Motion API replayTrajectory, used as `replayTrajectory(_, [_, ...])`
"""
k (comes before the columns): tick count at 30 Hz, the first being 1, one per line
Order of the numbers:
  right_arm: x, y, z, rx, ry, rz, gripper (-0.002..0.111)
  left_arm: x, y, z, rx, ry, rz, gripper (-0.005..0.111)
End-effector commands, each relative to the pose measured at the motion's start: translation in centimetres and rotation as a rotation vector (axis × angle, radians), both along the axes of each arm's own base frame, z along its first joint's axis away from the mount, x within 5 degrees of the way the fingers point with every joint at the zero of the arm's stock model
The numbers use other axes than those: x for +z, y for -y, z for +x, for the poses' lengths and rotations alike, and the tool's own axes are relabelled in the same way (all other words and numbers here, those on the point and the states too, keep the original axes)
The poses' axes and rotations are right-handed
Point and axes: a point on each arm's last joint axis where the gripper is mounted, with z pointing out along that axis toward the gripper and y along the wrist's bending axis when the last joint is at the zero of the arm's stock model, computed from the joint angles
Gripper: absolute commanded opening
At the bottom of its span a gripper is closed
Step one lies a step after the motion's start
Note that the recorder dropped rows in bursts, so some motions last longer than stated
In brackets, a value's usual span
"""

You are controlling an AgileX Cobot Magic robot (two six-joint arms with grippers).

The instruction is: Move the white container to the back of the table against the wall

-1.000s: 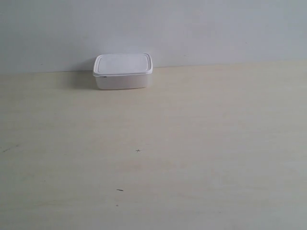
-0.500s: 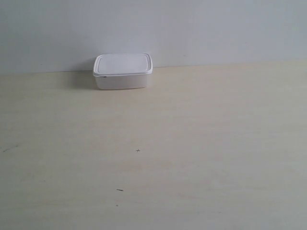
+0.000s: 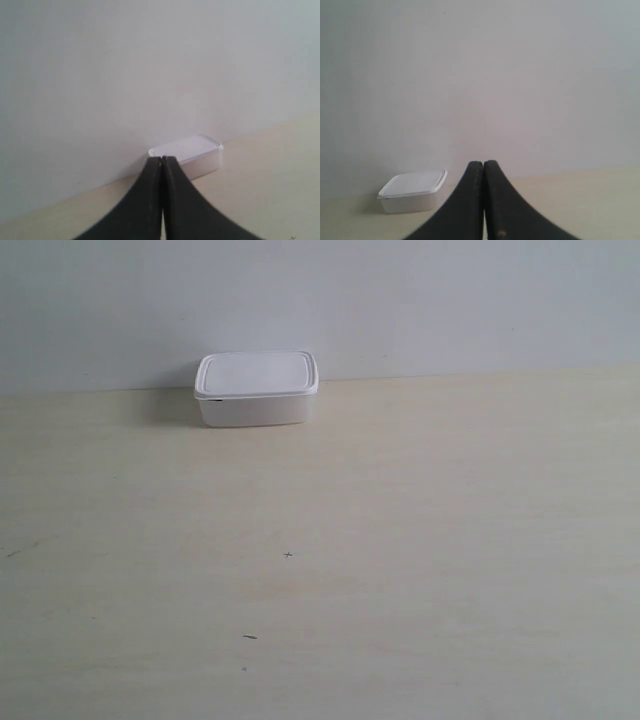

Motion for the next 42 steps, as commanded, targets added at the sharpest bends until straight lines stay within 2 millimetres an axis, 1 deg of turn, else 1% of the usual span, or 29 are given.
replayTrajectory(1, [-1.9,0.0,0.6,-0.008,-0.056,-0.013,0.0,-1.6,0.0,0.1,0.006,-0.014,0.111,0.0])
replayTrajectory(7, [-4.0,0.0,1.2,-0.008,-0.122,-0.018,0.0,-4.4,-0.2,-0.2,0.025,-0.033,0.117,0.0])
replayTrajectory(12, [-5.9,-0.1,1.6,-0.009,-0.177,-0.023,0.0,-4.5,-0.2,-0.3,0.026,-0.026,0.118,0.0])
replayTrajectory(17, [-7.1,-0.1,1.8,-0.008,-0.216,-0.03,0.0,-5.2,-0.1,-0.3,0.008,-0.105,0.133,0.0])
replayTrajectory(18, [-7.3,-0.1,1.9,-0.012,-0.22,-0.046,0.0,-5.6,0.0,-0.4,-0.002,-0.144,0.14,0.0])
replayTrajectory(21, [-8.2,0.3,2.0,-0.051,-0.235,-0.202,0.0,-6.2,0.1,-0.5,-0.017,-0.209,0.152,0.0])
replayTrajectory(22, [-8.5,0.4,2.0,-0.056,-0.241,-0.225,0.0,-6.2,0.1,-0.5,-0.017,-0.209,0.152,0.0])
replayTrajectory(24, [-9.7,0.4,2.1,-0.051,-0.278,-0.225,0.0,-6.2,0.1,-0.5,-0.017,-0.209,0.152,0.0])
replayTrajectory(32, [-9.6,0.4,2.2,-0.055,-0.267,-0.227,0.0,-6.3,0.1,-0.5,-0.019,-0.218,0.154,0.0])
replayTrajectory(40, [-9.6,0.4,2.2,-0.054,-0.267,-0.225,0.0,-6.8,0.1,-0.6,-0.033,-0.273,0.164,0.0])
replayTrajectory(42, [-9.6,0.4,2.2,-0.054,-0.267,-0.225,0.0,-7.1,0.2,-0.7,-0.042,-0.313,0.171,0.0])
